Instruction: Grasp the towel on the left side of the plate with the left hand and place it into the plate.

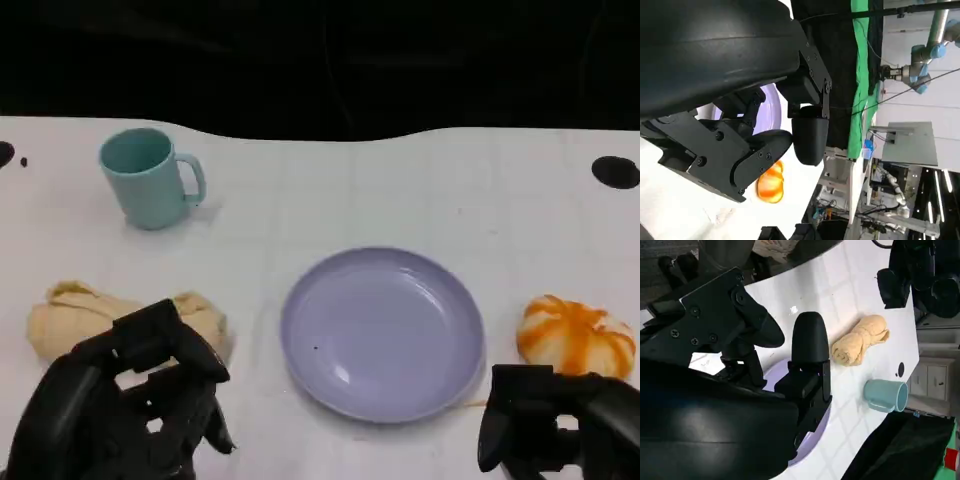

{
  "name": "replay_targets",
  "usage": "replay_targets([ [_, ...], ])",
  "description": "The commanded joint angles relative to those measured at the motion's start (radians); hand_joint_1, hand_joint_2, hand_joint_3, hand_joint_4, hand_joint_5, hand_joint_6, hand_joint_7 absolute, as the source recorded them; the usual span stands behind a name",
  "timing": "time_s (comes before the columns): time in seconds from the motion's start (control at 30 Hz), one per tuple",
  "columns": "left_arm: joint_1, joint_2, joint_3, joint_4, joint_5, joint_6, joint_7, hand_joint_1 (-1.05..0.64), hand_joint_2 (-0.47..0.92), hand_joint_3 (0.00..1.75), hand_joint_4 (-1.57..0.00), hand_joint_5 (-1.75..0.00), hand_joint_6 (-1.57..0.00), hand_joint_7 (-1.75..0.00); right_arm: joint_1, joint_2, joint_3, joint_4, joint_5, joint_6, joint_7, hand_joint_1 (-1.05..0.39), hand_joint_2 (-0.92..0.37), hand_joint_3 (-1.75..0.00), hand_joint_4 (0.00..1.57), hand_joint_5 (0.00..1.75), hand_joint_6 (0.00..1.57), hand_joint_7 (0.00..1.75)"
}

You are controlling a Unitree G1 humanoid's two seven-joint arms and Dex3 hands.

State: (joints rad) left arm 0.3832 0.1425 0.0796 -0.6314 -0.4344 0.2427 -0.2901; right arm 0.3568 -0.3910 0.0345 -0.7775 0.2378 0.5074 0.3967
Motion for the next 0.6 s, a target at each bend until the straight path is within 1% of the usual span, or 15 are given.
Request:
replay_targets([
  [0.03,0.001,0.015,0.007,-0.005,-0.003,-0.006,-0.004,-0.13,0.55,1.13,-0.88,-1.62,-0.81,-1.40,-0.004,-0.012,-0.008,-0.013,0.006,0.012,-0.002,-0.04,-0.51,-1.25,0.72,1.75,0.64,1.51],
  [0.17,0.003,0.014,0.009,-0.004,-0.007,-0.011,-0.007,-0.13,0.56,1.12,-0.88,-1.60,-0.81,-1.39,-0.002,-0.012,-0.007,-0.011,0.004,0.002,0.001,-0.05,-0.51,-1.25,0.72,1.75,0.64,1.51],
  [0.23,0.001,0.008,0.014,-0.002,-0.016,-0.015,-0.007,-0.13,0.56,1.11,-0.87,-1.55,-0.81,-1.34,-0.001,-0.012,-0.006,-0.010,0.004,-0.001,0.002,-0.06,-0.51,-1.24,0.72,1.75,0.63,1.51],
  [0.3,0.000,-0.001,0.022,-0.007,-0.030,-0.005,0.008,-0.14,0.56,1.06,-0.86,-1.38,-0.84,-1.11,0.001,-0.010,-0.005,-0.011,0.005,-0.002,0.002,-0.06,-0.51,-1.24,0.72,1.75,0.64,1.51],
  [0.33,-0.003,-0.005,0.028,-0.018,-0.024,0.005,0.030,-0.14,0.56,1.04,-0.84,-1.33,-0.85,-1.03,0.001,-0.009,-0.004,-0.013,0.005,0.002,0.000,-0.06,-0.51,-1.24,0.72,1.75,0.63,1.51],
  [0.37,-0.005,-0.007,0.033,-0.025,-0.018,0.012,0.045,-0.16,0.56,0.97,-0.79,-1.21,-0.84,-0.90,0.002,-0.008,-0.003,-0.015,0.005,0.004,-0.002,-0.06,-0.51,-1.24,0.71,1.75,0.63,1.51],
  [0.4,-0.011,0.002,0.041,-0.036,0.003,0.016,0.061,-0.16,0.57,0.93,-0.78,-1.17,-0.84,-0.84,0.002,-0.008,0.000,-0.019,0.002,0.007,-0.004,-0.06,-0.51,-1.25,0.71,1.75,0.63,1.51],
  [0.43,-0.018,0.034,0.047,-0.046,0.068,0.010,0.073,-0.18,0.63,0.81,-0.75,-1.09,-0.83,-0.73,0.002,-0.008,0.002,-0.021,0.002,0.008,-0.005,-0.05,-0.51,-1.25,0.71,1.75,0.63,1.50],
  [0.47,-0.025,0.066,0.053,-0.054,0.124,0.004,0.075,-0.22,0.76,0.55,-0.69,-0.96,-0.80,-0.54,0.002,-0.007,0.003,-0.024,0.003,0.010,-0.006,-0.05,-0.51,-1.25,0.71,1.75,0.63,1.50],
  [0.5,-0.032,0.104,0.059,-0.059,0.184,-0.008,0.070,-0.24,0.84,0.40,-0.65,-0.90,-0.79,-0.43,0.001,-0.008,0.004,-0.028,0.004,0.015,-0.007,-0.06,-0.51,-1.25,0.71,1.75,0.63,1.51],
  [0.53,-0.039,0.147,0.065,-0.063,0.240,-0.019,0.058,-0.27,0.88,0.32,-0.60,-0.84,-0.75,-0.35,0.001,-0.009,0.004,-0.031,0.005,0.020,-0.007,-0.06,-0.51,-1.25,0.71,1.75,0.63,1.51],
  [0.57,-0.046,0.188,0.070,-0.067,0.290,-0.024,0.046,-0.30,0.90,0.28,-0.56,-0.74,-0.70,-0.25,0.001,-0.010,0.004,-0.035,0.005,0.024,-0.008,-0.06,-0.51,-1.25,0.71,1.75,0.63,1.51],
  [0.6,-0.052,0.222,0.073,-0.072,0.333,-0.023,0.038,-0.34,0.91,0.24,-0.54,-0.58,-0.66,-0.14,0.001,-0.011,0.002,-0.035,0.005,0.025,-0.008,-0.06,-0.51,-1.25,0.71,1.75,0.63,1.51],
])
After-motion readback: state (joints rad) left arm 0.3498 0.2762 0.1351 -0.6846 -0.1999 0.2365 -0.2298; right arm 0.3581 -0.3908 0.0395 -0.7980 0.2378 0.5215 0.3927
